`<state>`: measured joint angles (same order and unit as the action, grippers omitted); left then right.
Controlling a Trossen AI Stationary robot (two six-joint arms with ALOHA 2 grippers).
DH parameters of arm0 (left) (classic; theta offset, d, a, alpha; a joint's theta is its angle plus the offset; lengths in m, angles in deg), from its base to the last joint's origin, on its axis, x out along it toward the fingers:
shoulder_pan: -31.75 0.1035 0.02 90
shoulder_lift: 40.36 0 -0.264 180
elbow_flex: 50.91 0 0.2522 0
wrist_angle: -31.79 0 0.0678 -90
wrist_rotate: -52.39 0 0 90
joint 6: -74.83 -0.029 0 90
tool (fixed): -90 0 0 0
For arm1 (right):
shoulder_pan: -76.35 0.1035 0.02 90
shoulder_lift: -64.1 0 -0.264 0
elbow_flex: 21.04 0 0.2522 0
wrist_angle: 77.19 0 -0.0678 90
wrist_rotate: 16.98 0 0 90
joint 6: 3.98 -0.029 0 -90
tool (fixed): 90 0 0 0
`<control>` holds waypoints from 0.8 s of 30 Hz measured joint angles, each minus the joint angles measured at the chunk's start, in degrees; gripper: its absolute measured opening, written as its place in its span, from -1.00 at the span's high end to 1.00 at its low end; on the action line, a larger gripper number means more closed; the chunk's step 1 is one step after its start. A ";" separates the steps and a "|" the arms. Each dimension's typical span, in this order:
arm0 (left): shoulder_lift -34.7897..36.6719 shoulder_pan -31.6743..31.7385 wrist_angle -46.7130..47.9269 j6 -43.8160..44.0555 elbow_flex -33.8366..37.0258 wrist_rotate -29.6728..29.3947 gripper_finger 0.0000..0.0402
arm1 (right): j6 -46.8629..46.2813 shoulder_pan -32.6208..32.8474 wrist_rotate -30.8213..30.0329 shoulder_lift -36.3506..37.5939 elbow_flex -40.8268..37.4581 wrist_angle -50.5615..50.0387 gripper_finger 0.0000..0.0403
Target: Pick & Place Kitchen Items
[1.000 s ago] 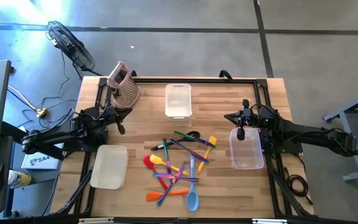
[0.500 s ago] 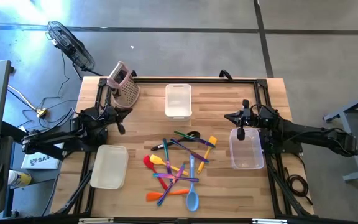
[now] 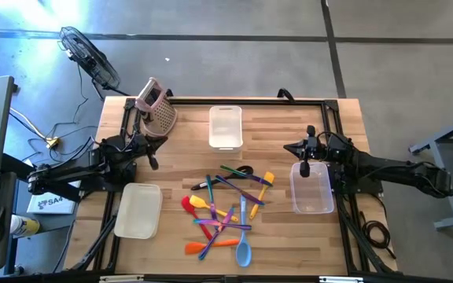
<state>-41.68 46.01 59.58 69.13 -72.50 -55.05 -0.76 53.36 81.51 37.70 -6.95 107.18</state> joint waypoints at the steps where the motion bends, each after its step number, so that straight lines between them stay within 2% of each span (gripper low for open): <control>1: 0.00 -0.01 -0.04 0.00 0.00 -0.01 1.00 | 0.00 -0.01 0.00 -0.01 0.01 0.00 0.99; 5: 0.00 -0.02 -0.77 1.17 0.00 0.28 1.00 | 0.00 -0.01 0.00 -0.01 0.01 0.00 0.99; 9: -0.02 -0.02 -1.86 8.33 0.00 2.79 1.00 | 0.00 0.00 0.00 0.01 0.01 0.09 0.99; 15: 0.00 -0.02 -4.35 16.46 0.00 2.86 1.00 | -0.04 -0.01 0.92 -0.01 0.01 0.09 0.99; 19: 0.00 -0.02 -4.24 16.55 0.00 2.85 1.00 | -9.77 -0.01 4.47 -0.01 0.01 0.22 0.99; 22: 0.00 -0.02 -6.74 17.32 0.00 3.02 1.00 | -10.41 -0.01 5.21 -0.14 0.03 4.54 0.99; 24: 0.00 -0.01 -11.32 21.26 0.02 6.41 1.00 | -10.15 0.01 7.42 -0.15 0.11 9.09 0.99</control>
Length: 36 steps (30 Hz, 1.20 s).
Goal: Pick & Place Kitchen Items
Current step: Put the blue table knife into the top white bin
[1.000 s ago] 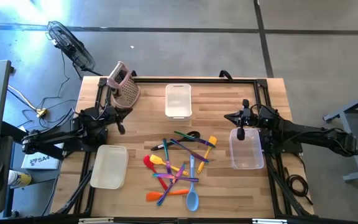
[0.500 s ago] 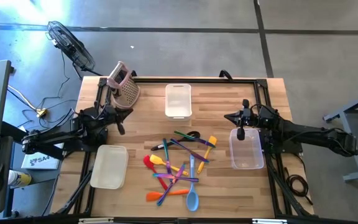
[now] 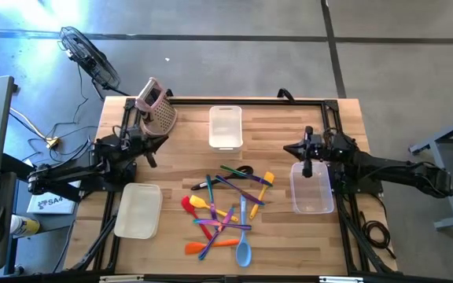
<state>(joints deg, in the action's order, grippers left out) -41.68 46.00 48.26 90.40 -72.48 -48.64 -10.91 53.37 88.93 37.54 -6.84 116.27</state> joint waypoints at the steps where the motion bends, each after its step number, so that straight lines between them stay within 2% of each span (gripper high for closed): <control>1: 0.00 0.00 -3.37 1.68 0.00 3.31 1.00 | 1.12 0.11 2.56 0.00 0.17 2.14 0.99; 4: -0.02 -0.01 -15.02 2.42 0.00 14.28 1.00 | 6.36 2.36 10.54 -0.09 3.68 3.81 0.99; 7: -1.39 -0.06 -26.44 1.64 -0.06 21.97 1.00 | 8.29 6.26 9.37 -0.33 9.56 1.77 0.99; 9: -3.17 -0.06 -31.65 1.67 -0.15 24.09 1.00 | 11.00 9.07 7.97 -1.32 14.45 -2.98 0.99; 11: -5.82 -0.06 -32.72 1.18 -1.45 24.50 1.00 | 14.55 12.03 6.99 -3.23 19.76 -9.43 0.99; 14: -11.76 -0.06 -32.55 1.35 -4.89 24.81 1.00 | 16.30 16.58 0.37 -7.80 28.38 -20.30 0.99; 18: -23.42 -0.06 -30.27 7.28 -12.26 32.33 1.00 | 16.60 21.03 -12.41 -16.32 38.68 -37.81 0.99; 20: -29.24 -0.20 -26.64 10.27 -16.85 34.92 1.00 | 14.66 22.29 -19.65 -20.40 42.28 -44.76 0.99; 22: -34.97 -1.73 -20.91 11.59 -21.47 36.36 0.99 | 11.19 22.84 -23.61 -23.86 44.67 -47.67 0.99; 27: -49.60 -6.71 -8.11 9.73 -31.11 36.28 0.83 | 4.22 26.34 -19.80 -30.85 45.24 -46.97 0.90; 31: -59.43 -9.38 -8.89 7.53 -37.57 39.98 0.57 | -3.38 30.65 -20.45 -35.67 45.26 -43.16 0.66; 36: -67.84 -11.03 -8.54 2.43 -46.28 48.06 0.28 | -4.30 34.33 -20.58 -39.93 45.26 -34.86 0.27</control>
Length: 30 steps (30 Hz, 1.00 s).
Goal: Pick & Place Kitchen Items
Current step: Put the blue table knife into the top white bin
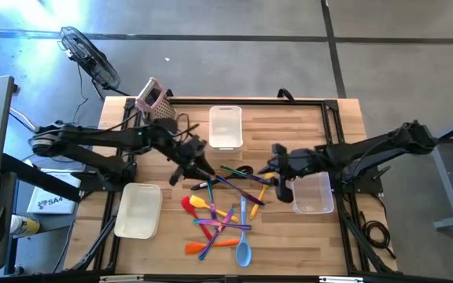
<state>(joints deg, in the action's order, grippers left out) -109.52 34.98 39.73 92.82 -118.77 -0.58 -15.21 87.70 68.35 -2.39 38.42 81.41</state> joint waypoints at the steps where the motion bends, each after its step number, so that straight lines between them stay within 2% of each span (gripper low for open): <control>1: -0.92 -0.37 0.07 -0.86 -1.71 0.98 0.25 | 0.55 0.43 -0.51 -0.53 0.00 1.28 0.21; 5: -2.04 -2.06 5.35 -1.79 -6.53 1.92 0.21 | 2.53 1.88 -4.90 -2.39 0.00 3.87 0.04; 10: -1.10 -2.66 14.34 -2.82 -9.40 -2.83 0.21 | 3.76 2.32 -9.34 -4.07 0.00 4.01 0.02; 14: -0.66 -2.48 22.37 1.37 -10.15 -4.07 0.21 | 3.59 2.69 -9.42 -6.02 0.02 3.55 0.05; 19: -0.73 -2.51 33.66 3.27 -10.12 -8.49 0.21 | 3.69 2.96 -7.05 -10.06 0.04 1.53 0.06; 22: -0.73 -2.51 40.25 3.79 -10.09 -13.17 0.21 | 3.72 2.85 -7.29 -12.86 0.04 0.97 0.06; 26: -0.73 -2.51 45.31 5.11 -10.06 -20.17 0.21 | 3.75 2.87 -7.21 -16.04 0.04 1.03 0.06; 30: -0.73 -2.51 46.40 5.13 -10.06 -24.29 0.21 | 3.58 2.87 -7.18 -18.12 0.04 1.56 0.06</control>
<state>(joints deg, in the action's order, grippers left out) -110.24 32.46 86.13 97.96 -128.83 -24.87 -11.64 90.57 61.17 -20.50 38.46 82.97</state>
